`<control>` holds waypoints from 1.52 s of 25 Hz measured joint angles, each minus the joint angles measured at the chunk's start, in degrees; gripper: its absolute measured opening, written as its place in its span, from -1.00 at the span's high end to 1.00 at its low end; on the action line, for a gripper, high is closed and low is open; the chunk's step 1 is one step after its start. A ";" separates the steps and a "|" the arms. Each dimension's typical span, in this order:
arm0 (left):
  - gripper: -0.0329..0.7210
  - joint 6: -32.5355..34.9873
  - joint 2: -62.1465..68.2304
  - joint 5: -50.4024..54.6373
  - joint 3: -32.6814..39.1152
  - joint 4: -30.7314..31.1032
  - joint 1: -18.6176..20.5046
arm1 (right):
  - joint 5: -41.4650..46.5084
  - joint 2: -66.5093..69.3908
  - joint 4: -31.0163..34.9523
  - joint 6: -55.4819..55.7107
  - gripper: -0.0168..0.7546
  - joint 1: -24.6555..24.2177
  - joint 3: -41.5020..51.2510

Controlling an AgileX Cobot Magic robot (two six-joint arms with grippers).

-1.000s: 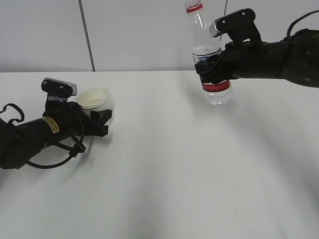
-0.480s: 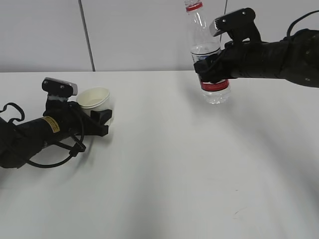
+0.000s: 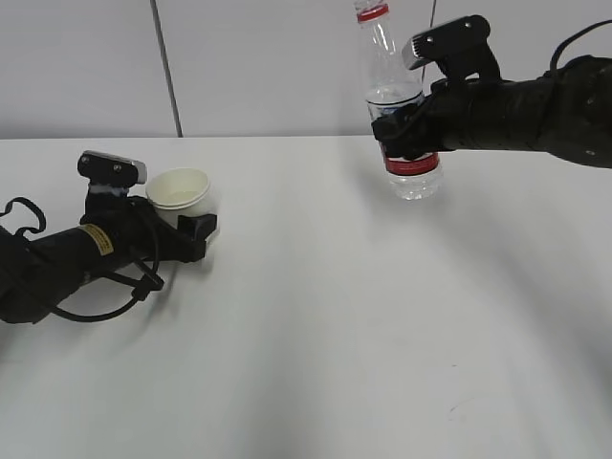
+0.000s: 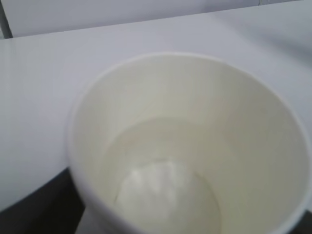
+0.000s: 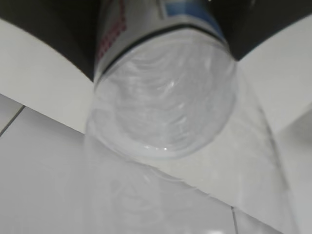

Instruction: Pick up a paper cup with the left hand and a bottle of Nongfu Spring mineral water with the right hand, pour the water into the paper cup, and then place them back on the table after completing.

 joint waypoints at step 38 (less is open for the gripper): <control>-0.53 1.77 -3.81 -14.39 18.96 -3.88 0.00 | -19.37 5.22 5.65 -4.99 -0.07 -4.31 6.48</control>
